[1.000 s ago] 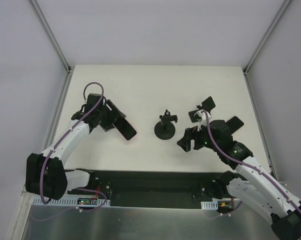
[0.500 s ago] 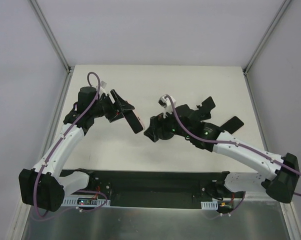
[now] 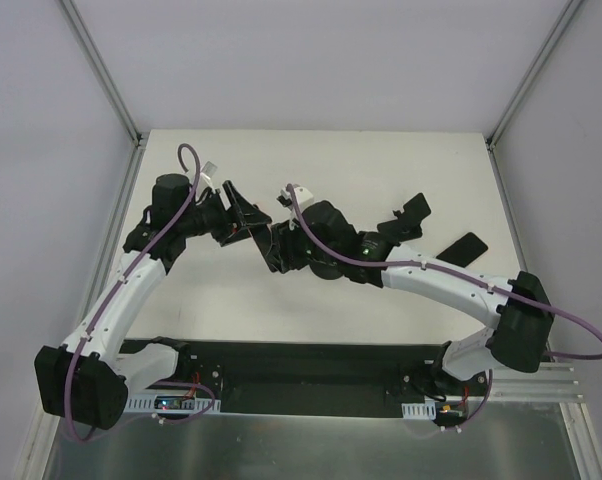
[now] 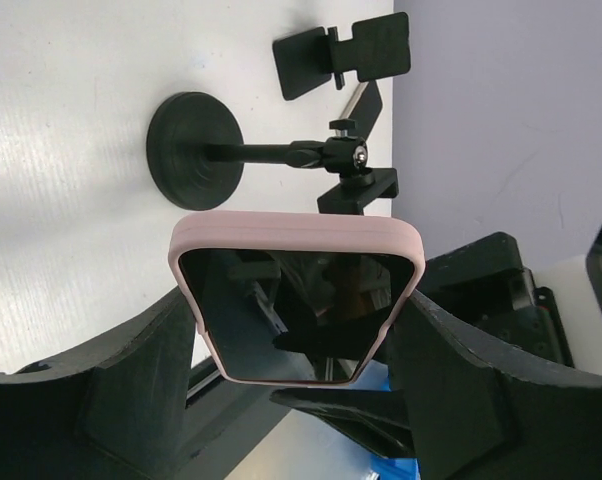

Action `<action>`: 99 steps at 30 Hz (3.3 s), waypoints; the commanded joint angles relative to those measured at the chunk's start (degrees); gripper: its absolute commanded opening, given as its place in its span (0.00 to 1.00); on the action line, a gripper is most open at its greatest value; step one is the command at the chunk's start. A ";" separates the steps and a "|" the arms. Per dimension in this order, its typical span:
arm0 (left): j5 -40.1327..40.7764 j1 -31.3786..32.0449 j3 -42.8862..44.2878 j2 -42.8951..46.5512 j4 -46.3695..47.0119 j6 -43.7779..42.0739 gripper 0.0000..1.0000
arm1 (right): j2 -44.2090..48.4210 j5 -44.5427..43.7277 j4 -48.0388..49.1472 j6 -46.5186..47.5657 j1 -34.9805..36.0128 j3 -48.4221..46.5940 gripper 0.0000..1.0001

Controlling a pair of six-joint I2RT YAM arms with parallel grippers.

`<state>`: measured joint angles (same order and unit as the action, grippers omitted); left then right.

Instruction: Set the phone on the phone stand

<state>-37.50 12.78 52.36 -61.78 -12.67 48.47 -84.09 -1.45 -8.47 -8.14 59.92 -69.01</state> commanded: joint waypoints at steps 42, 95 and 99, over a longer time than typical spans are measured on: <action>-22.71 31.26 16.63 -12.75 46.07 -2.76 0.27 | 59.40 26.86 20.51 -9.53 -13.87 33.77 0.01; 31.53 33.46 25.60 1.05 -12.74 -34.14 0.00 | 15.19 -10.68 -25.99 8.84 -13.51 0.11 0.46; 30.56 33.54 25.42 0.00 -11.68 -33.88 0.00 | 12.83 -12.42 -24.75 9.28 -13.43 -0.59 0.42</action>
<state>-4.29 46.13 77.82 -61.30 -29.50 14.06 -69.73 -12.43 -35.14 0.95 46.17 -66.30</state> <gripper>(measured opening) 0.114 0.440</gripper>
